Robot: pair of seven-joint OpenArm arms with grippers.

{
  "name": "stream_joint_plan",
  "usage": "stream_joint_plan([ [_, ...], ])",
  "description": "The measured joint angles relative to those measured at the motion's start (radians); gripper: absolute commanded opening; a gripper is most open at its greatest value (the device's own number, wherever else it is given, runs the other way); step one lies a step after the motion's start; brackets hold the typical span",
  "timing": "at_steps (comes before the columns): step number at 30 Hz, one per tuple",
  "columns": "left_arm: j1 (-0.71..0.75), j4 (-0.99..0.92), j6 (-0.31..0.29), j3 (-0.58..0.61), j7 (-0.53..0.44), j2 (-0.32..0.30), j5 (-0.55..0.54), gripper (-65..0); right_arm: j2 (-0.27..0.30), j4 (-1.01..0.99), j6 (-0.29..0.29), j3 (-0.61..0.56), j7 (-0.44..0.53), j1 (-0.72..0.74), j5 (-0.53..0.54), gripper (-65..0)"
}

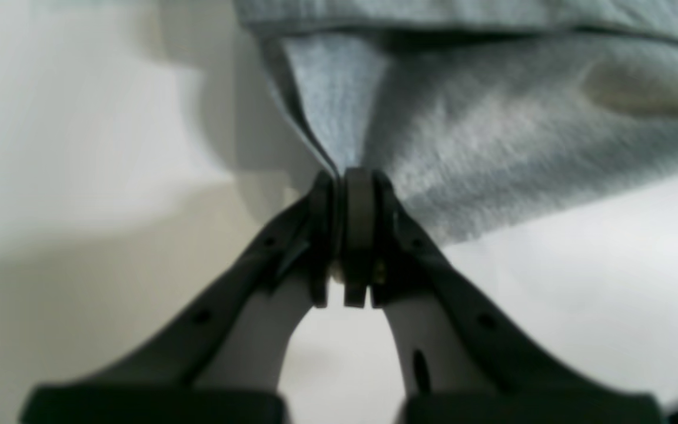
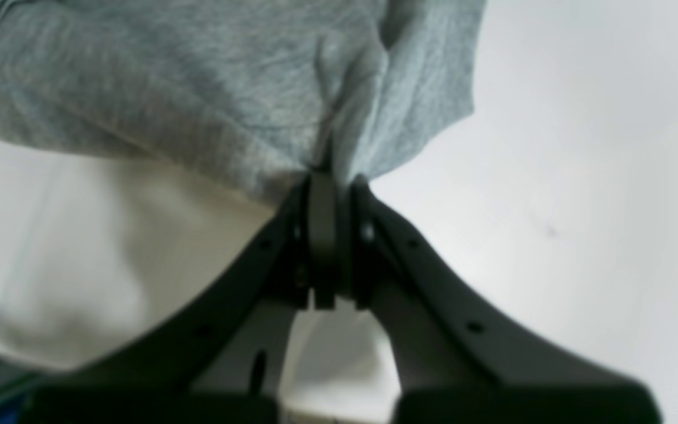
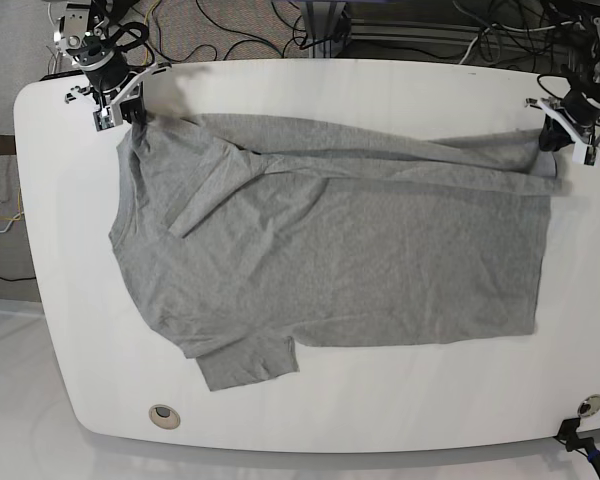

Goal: Fold the T-shirt properly
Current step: 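Grasp the folded edge again with both grippers and pull it back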

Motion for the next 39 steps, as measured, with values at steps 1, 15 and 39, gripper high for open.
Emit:
stream_joint_plan([
  [1, 0.019, -0.002, -0.018, -0.022, 0.002, -0.001, 0.0, -65.0, 0.001, 0.009, 0.0, 0.009, -0.003, -0.011, 0.0, -65.0],
  [15, 0.121, 0.004, -0.113, -0.108, -0.012, -0.006, 0.04, -65.0, -0.016, 0.092, 0.005, 0.041, -0.039, -0.13, -0.016, -65.0],
  [39, 0.137, 0.124, -0.112, -0.142, 0.171, -0.048, 0.123, -33.7, -0.034, 0.15, 0.002, 0.122, -0.039, -0.127, -0.015, -35.0],
])
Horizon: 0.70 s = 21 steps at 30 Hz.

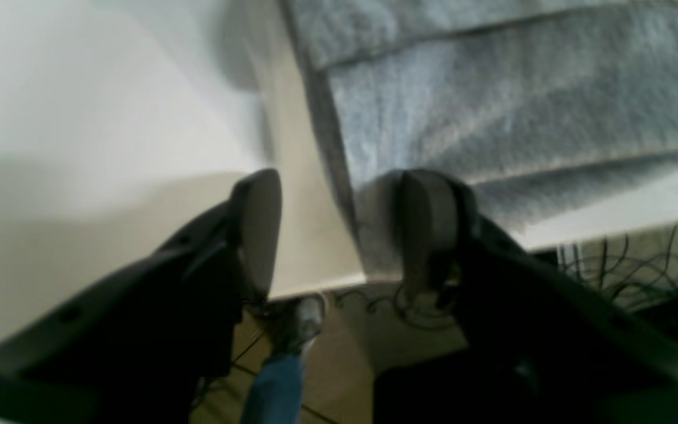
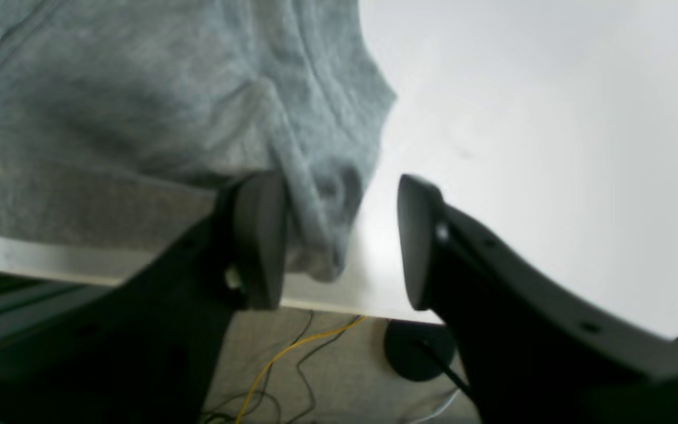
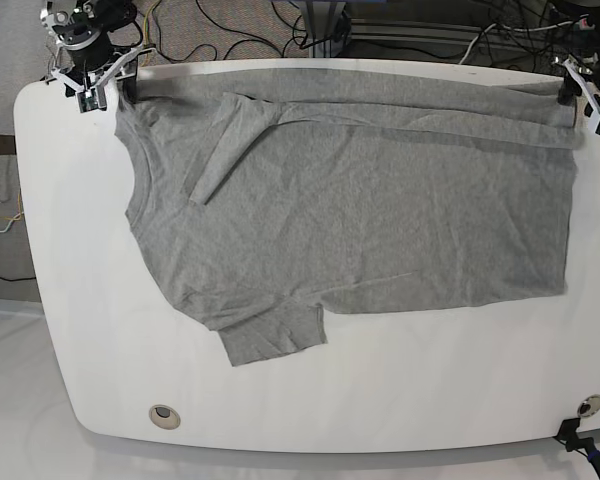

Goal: Fold the T-shirt properly
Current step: 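Grasp the folded edge again with both grippers and pull it back, then move both grippers down to grasp the shirt hem corners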

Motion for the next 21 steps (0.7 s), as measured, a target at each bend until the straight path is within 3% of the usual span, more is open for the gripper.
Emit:
stream_joint_plan([
  [6, -0.012, 0.109, 0.005, -0.065, 0.002, 0.004, -0.002, -33.7, -0.034, 0.072, 0.008, -0.003, -0.001, 0.003, -0.004, -35.0],
  [16, -0.09, 0.216, -0.001, -0.181, -0.002, 0.116, -0.005, -33.7, -0.035, 0.094, -0.001, 0.001, -0.003, 0.003, -0.008, -35.0],
  [21, -0.184, 0.209, 0.006, -0.185, 0.011, 0.178, 0.014, -34.0, -0.039, 0.091, -0.005, -0.035, -0.06, 0.149, -0.006, -35.0],
])
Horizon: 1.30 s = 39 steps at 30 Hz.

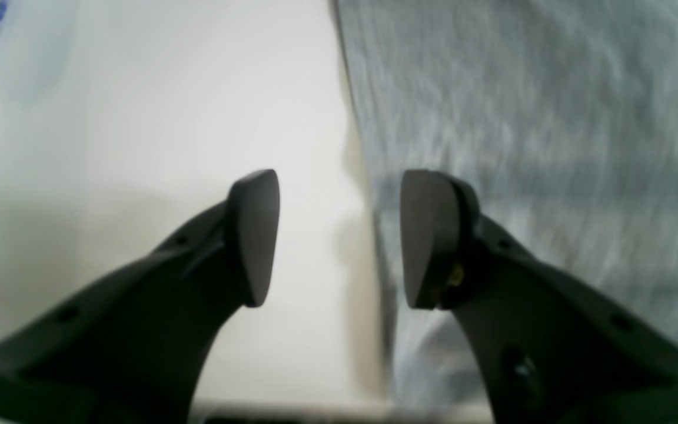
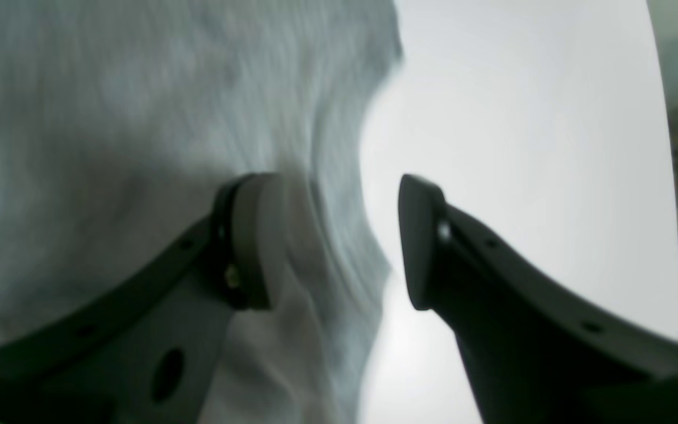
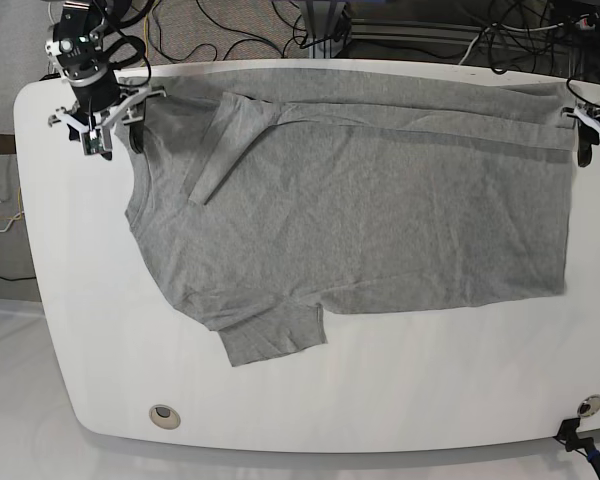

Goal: Fold the T-shirt properly
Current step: 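Move both grippers down to grasp the shirt hem corners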

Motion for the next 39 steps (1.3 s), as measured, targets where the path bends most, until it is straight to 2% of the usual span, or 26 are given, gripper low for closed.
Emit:
stream_joint_plan([
  [3, -0.046, 0.004, -0.002, 0.031, -0.005, 0.001, -0.014, -34.0, -0.002, -0.001, 0.013, -0.045, -0.055, 0.081, 0.004, -35.0],
  [5, -0.079, 0.003, 0.006, 0.053, -0.001, 0.004, -0.006, -34.0, -0.002, -0.012, -0.005, -0.077, -0.067, 0.149, -0.003, -35.0],
  [8, -0.167, -0.003, 0.069, 0.092, 0.002, 0.012, -0.001, -34.0, -0.004, -0.051, 0.011, -0.118, -0.132, 0.258, -0.002, -35.0],
  [11, -0.22, -0.022, 0.088, 0.096, -0.009, 0.002, -0.015, -34.0, -0.003, -0.086, 0.001, -0.136, -0.152, 0.342, -0.003, -35.0],
  [20, -0.441, -0.241, 0.087, 0.154, -0.005, 0.0, 0.117, -34.0, 0.005, -0.311, 0.002, -0.136, -0.153, 0.537, -0.003, -35.0],
  [26, -0.551, -0.417, 0.083, 0.168, -0.006, 0.005, 0.121, -34.0, 0.005, -0.474, 0.004, -0.137, -0.151, 0.661, -0.004, -35.0],
  [30, -0.624, -0.534, 0.092, 0.166, -0.009, -0.032, 0.123, -34.0, 0.006, -0.565, 0.002, -0.137, -0.14, 0.738, -0.032, -35.0],
  [32, -0.647, -0.594, 0.088, 0.167, -0.017, -0.035, 0.122, -34.0, 0.006, -0.601, 0.018, -0.136, -0.121, 0.769, -0.063, -35.0],
  [33, -0.654, -0.616, 0.085, 0.17, -0.033, -0.037, 0.123, -33.9, 0.006, -0.627, 0.032, -0.135, -0.096, 0.784, -0.067, -35.0],
  [37, -0.726, -0.774, 0.085, 0.253, -0.097, -0.088, 0.119, -33.5, 0.006, -0.788, 0.066, -0.135, -0.097, 0.874, -0.091, -34.8],
  [39, -0.759, -0.84, 0.062, 0.256, -0.121, -0.1, 0.119, -32.9, 0.006, -0.856, 0.066, -0.134, -0.071, 0.913, -0.092, -34.7],
])
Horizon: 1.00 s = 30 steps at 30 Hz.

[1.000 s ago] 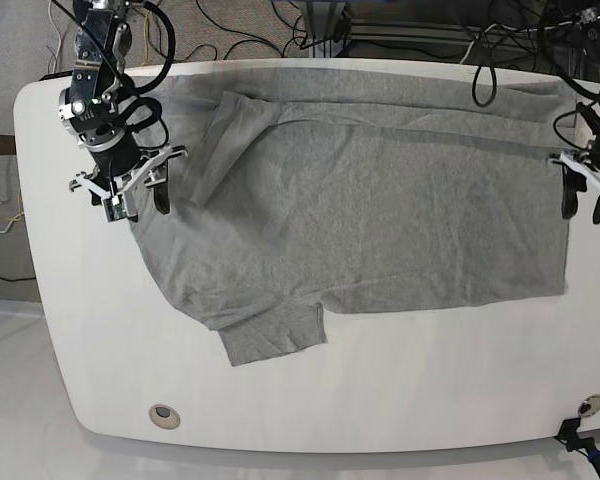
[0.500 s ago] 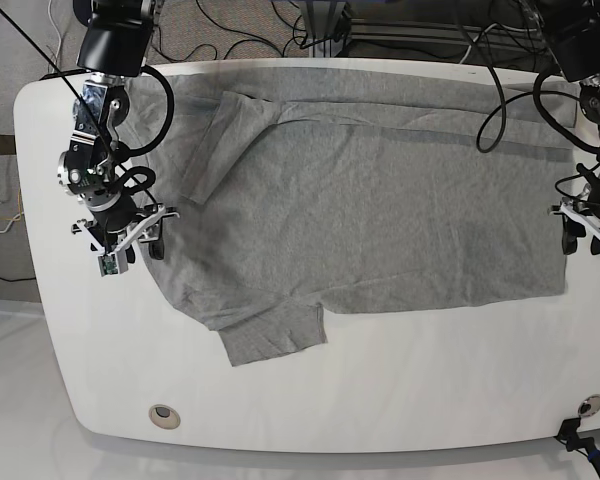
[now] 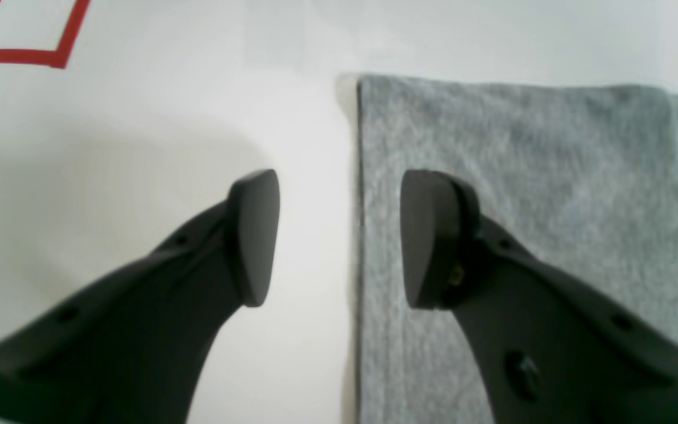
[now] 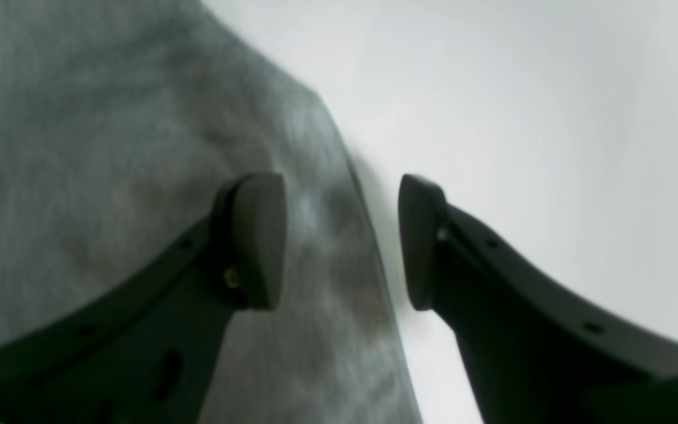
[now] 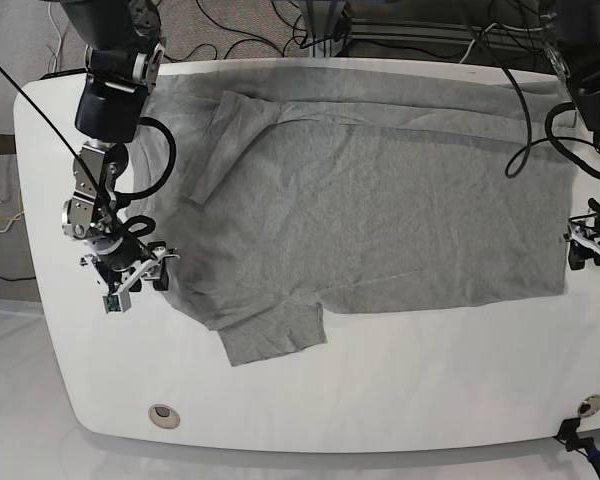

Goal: Fold the T-shirt properly
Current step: 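Move both grippers down to grasp the shirt hem corners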

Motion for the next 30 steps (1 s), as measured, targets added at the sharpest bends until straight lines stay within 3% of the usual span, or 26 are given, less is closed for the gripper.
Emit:
stream_joint_plan([
  [3, -0.039, -0.07, -0.021, -0.001, -0.011, 0.001, 0.003, -28.1, 0.014, -0.076, 0.008, -0.002, 0.027, 0.043, 0.007, -29.9],
  [6, -0.058, -0.112, -0.019, 0.002, -0.052, 0.003, 0.003, -27.3, 0.023, -0.163, 0.004, 0.002, 0.05, 0.092, -0.004, -26.2],
  [23, -0.113, -0.195, -0.015, 0.004, -0.084, 0.001, 0.005, -27.5, 0.008, -0.327, 0.015, 0.0, 0.105, 0.172, 0.002, -26.3],
  [30, -0.116, -0.247, -0.013, 0.004, -0.121, 0.001, 0.004, -27.5, -0.005, -0.401, 0.051, 0.0, 0.162, 0.171, 0.01, -26.4],
])
